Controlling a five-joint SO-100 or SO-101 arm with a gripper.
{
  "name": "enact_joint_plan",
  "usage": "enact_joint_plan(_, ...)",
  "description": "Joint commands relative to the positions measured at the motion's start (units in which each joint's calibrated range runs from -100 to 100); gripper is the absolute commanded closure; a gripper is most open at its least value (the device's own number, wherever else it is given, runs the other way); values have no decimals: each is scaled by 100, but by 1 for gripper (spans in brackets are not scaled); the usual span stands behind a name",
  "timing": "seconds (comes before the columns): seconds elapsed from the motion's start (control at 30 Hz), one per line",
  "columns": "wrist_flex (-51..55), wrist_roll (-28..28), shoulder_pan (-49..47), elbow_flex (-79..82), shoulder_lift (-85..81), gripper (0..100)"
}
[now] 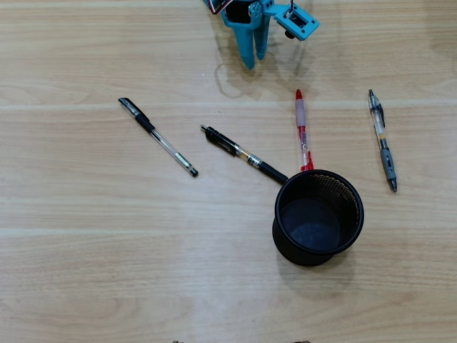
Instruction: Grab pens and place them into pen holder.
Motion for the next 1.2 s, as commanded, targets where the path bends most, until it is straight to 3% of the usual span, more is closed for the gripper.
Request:
enact_joint_plan(0.0, 143, 5, 7, 46, 34, 87)
enact_joint_plan(1.17, 195, 5, 39, 37, 34, 87)
